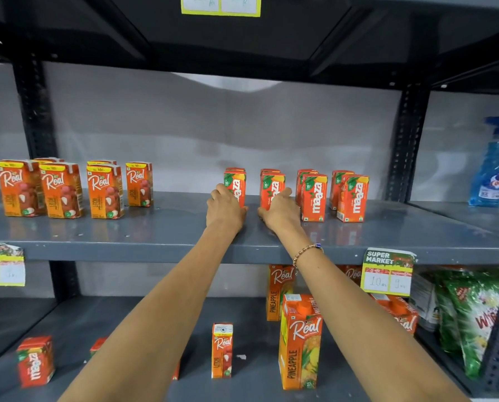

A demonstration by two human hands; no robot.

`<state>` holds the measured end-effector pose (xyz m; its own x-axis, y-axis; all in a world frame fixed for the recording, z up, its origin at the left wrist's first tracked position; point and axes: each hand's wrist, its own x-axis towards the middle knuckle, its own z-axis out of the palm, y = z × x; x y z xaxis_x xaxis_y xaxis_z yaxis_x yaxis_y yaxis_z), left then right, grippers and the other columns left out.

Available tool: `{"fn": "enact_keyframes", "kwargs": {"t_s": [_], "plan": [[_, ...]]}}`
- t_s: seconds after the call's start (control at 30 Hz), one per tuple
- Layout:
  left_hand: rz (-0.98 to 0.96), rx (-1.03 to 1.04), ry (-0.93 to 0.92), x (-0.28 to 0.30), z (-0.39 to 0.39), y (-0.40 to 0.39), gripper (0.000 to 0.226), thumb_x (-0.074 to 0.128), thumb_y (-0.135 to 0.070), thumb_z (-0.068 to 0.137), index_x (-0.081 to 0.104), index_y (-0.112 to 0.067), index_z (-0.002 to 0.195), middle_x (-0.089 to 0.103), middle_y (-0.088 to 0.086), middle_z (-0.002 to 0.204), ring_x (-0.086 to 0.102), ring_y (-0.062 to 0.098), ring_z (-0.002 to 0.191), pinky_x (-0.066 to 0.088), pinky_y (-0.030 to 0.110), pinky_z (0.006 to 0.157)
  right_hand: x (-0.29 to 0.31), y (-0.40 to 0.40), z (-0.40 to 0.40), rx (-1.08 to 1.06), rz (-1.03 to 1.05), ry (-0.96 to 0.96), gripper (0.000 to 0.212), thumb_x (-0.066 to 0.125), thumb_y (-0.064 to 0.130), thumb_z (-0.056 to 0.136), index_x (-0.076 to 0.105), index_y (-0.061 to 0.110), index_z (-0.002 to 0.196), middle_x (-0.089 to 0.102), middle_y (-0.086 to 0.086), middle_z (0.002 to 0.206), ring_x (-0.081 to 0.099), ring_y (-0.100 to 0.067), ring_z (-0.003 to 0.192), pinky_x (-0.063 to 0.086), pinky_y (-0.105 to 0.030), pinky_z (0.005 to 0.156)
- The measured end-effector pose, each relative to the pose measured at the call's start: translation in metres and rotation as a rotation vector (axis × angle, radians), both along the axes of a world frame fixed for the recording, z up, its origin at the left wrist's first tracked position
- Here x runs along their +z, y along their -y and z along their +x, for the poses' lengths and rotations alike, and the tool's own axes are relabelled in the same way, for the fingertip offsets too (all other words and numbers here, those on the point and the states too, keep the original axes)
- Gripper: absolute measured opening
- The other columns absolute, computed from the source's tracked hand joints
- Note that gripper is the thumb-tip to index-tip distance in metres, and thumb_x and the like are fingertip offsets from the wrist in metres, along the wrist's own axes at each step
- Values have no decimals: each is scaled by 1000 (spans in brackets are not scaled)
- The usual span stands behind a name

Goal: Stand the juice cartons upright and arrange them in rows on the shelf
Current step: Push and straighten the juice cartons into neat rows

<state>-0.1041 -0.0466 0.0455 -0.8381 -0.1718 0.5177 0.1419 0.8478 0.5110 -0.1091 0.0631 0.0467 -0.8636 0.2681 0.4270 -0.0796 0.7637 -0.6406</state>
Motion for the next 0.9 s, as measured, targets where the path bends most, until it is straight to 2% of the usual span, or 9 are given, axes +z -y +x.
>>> {"fn": "enact_keyframes", "kwargs": {"t_s": [0.3,0.47,0.6,0.7,0.77,0.83,0.9], "plan": [[64,-26,17,0,4,3,68,67,-30,86,27,-1,133,41,20,134,45,34,123,42,41,99,1,2,4,-2,-7,6,69,69,29,81,28,8,133,52,-16,132,54,-35,119,49,-40,92],[62,-68,129,4,17,13,68,68,-30,85,30,2,131,44,21,133,45,34,124,40,42,103,8,-2,22,29,-8,85,69,70,31,80,32,4,130,52,-17,130,57,-33,115,49,-38,92],[9,-115,137,0,40,43,55,62,-31,89,40,3,125,55,22,123,53,35,114,42,36,89,6,1,48,24,13,93,54,65,32,85,42,5,126,58,-15,122,61,-31,108,53,-39,90],[-6,-12,-68,-4,63,89,28,56,-23,90,62,-6,111,69,17,107,61,34,105,47,36,87,3,31,71,47,150,-19,28,55,29,90,58,3,99,64,-17,100,62,-30,94,52,-37,86],[39,49,-272,-3,76,129,18,53,-15,90,67,-6,98,72,17,94,65,34,92,50,38,80,4,65,81,109,161,-124,26,53,24,90,63,0,89,67,-16,94,62,-31,90,51,-36,84],[103,118,-412,1,86,174,14,55,-12,89,64,-3,97,69,17,96,63,33,91,49,41,81,5,104,86,186,98,-191,23,54,19,88,68,-1,88,72,-16,94,65,-32,92,51,-37,82],[134,230,-458,3,89,217,24,59,-12,87,57,3,106,60,23,109,54,37,103,42,46,91,3,141,85,239,60,-221,19,55,15,86,67,1,89,72,-15,95,65,-31,94,50,-36,83]]}}
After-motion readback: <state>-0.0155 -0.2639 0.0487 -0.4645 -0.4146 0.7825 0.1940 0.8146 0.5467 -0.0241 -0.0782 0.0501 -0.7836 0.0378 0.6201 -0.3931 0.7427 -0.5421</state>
